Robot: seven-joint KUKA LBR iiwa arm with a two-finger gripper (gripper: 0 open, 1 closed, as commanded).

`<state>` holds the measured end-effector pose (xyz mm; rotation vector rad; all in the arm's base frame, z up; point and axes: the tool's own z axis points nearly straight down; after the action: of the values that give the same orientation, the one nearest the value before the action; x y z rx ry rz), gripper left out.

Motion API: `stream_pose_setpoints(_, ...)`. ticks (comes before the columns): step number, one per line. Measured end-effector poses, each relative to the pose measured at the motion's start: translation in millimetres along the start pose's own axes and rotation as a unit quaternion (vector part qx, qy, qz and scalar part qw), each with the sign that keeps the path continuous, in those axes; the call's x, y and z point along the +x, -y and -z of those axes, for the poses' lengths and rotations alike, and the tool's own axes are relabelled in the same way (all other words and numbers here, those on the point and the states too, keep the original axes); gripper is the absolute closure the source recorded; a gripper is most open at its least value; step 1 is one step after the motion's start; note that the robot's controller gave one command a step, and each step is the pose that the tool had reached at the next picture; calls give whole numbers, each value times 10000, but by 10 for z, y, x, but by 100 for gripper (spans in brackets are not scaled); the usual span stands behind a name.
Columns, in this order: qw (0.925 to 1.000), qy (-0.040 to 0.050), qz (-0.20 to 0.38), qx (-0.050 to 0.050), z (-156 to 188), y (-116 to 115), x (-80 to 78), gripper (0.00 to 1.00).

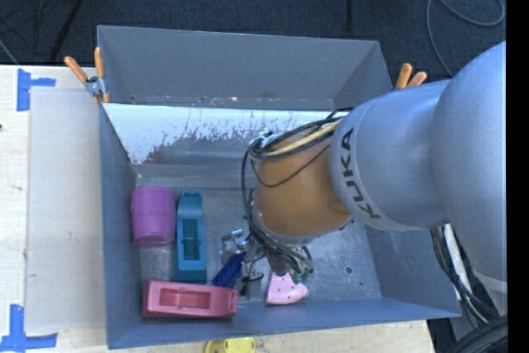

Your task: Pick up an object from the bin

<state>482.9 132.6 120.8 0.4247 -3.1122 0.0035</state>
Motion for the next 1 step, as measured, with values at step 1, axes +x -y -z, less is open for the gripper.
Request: stream_pose_setpoints(1,10000,-15,41,-9,694,-98,-236,100)
